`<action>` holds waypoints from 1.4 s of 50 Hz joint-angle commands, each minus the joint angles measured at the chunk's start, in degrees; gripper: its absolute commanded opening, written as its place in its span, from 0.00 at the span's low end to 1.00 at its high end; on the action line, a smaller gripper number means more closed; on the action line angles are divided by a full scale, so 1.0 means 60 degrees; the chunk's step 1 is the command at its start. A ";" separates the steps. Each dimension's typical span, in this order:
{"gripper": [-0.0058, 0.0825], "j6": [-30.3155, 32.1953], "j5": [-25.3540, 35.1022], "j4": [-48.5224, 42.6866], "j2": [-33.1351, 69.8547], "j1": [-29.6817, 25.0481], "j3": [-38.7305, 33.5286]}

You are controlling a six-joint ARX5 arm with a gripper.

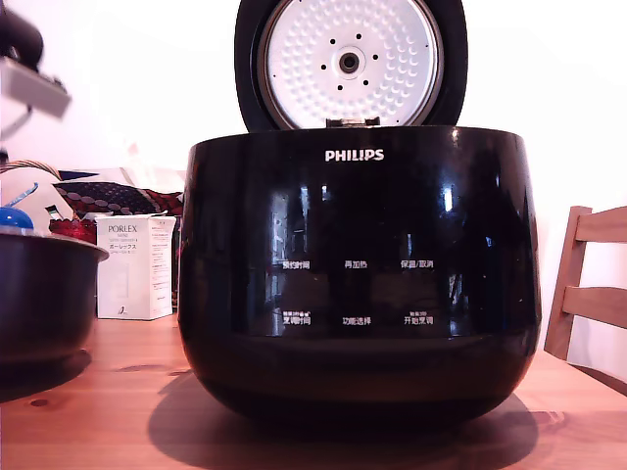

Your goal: Pick up the metallic pot next to the rice cooker

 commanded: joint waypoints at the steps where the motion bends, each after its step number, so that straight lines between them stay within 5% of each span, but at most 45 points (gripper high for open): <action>1: 0.04 0.0000 0.0018 -0.0109 -0.0350 -0.0033 -0.0149; 40: 0.04 -0.0608 0.0007 -0.0911 -0.3235 -0.0481 -0.0146; 70: 0.04 -0.0973 -0.0237 -0.0973 -0.3687 -0.1213 -0.0120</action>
